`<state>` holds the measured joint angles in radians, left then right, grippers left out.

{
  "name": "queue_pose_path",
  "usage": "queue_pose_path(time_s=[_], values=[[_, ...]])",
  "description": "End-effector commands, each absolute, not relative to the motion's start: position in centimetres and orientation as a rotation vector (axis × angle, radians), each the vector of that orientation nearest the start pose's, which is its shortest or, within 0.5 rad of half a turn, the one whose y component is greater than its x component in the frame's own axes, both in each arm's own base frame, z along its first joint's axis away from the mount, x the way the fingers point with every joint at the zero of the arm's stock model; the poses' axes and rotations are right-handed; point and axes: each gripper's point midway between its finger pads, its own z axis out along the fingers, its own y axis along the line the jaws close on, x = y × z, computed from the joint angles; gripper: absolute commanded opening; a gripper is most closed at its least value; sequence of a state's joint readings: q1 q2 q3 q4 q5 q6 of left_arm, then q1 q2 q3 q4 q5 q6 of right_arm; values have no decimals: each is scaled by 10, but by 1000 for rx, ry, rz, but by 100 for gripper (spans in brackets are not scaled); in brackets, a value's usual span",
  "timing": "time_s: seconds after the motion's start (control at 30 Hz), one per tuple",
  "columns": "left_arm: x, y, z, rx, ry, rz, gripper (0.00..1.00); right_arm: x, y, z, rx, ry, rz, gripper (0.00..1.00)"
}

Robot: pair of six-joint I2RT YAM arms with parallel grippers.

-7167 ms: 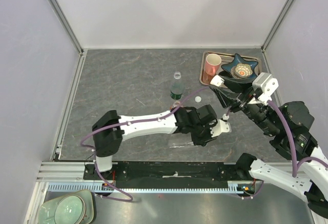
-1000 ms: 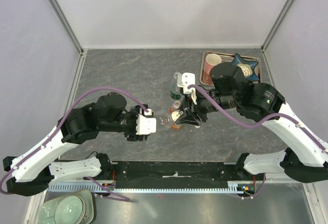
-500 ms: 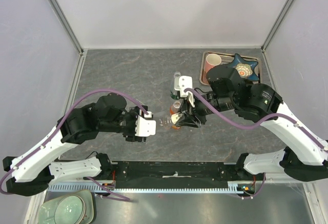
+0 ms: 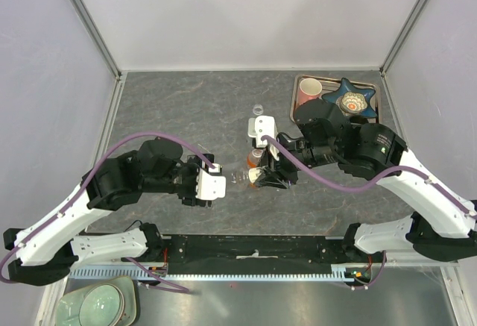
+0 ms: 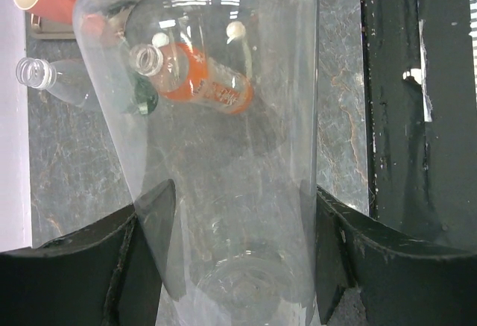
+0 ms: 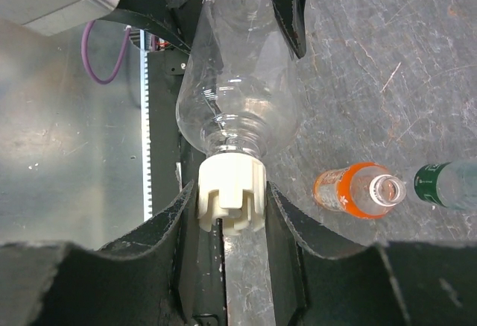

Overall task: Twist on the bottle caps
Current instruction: Screw the bottle cap onto the plastic bottle.

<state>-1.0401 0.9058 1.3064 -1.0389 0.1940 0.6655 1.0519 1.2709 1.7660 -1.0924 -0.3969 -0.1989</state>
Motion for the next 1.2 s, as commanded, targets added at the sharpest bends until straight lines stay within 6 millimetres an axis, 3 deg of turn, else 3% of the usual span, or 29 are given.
queue_pose_path(time_s=[0.0,0.3,0.6,0.7,0.8,0.97,1.07,1.17], values=[[127,-228,339,1613,1254,-419,17,92,293,369,-1515,1676,916,13],[142,-246,373,1404,1308,-482,13,88,323,384,-1407,1563,1093,13],[140,-259,375,1411,1308,-533,12,87,339,365,-1429,1686,1099,15],[142,-262,377,1400,1304,-536,11,96,347,361,-1392,1727,1047,20],[142,-263,384,1350,1307,-557,8,104,357,366,-1316,1726,1020,22],[144,-264,395,1252,1329,-603,2,116,368,398,-1140,1656,991,22],[146,-268,405,1197,1328,-634,2,115,374,413,-1094,1643,1005,21],[145,-273,424,1154,1238,-662,4,105,381,413,-1121,1660,1020,21]])
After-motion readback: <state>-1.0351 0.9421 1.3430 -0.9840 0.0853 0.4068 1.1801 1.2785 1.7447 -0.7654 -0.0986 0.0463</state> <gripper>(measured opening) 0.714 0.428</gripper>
